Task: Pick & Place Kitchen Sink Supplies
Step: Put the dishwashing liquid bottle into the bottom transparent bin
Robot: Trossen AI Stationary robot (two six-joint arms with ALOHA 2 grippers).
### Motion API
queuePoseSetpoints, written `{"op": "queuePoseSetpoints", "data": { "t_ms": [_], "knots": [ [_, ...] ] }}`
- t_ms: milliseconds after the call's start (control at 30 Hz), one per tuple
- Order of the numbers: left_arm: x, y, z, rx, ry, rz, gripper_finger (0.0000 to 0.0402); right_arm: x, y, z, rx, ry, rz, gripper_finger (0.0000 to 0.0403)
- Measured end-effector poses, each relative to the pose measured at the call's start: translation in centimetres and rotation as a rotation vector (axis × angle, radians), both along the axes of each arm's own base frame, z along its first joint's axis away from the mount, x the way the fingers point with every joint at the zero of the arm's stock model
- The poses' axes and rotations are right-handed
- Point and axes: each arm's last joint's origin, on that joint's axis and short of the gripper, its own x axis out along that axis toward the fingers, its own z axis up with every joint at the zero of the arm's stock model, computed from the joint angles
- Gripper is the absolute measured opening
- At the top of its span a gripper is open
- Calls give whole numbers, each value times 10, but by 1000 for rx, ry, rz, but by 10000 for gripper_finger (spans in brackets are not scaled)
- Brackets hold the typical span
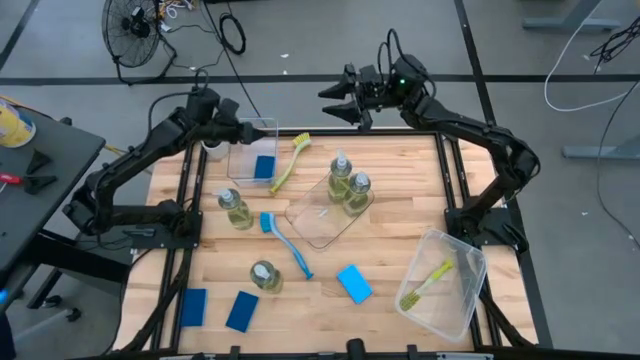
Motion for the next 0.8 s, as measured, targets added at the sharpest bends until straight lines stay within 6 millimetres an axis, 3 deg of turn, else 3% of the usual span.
{"op": "queuePoseSetpoints", "data": {
  "t_ms": [133, 367, 600, 800],
  "knots": [
    [8, -4, 10, 77, -69, -38, 247, -15, 8, 12, -32, 38, -145, 214],
    [11, -18, 24, 166, -132, -97, 233, -38, 34, 19, 61, 217, -383, 214],
    [11, -41, 36, 229, -192, -270, 232, -57, 83, 10, 6, 503, -338, 214],
    [4, -64, 50, 303, -256, -400, 232, -70, 118, 16, -74, 562, -310, 214]
  ]
}}
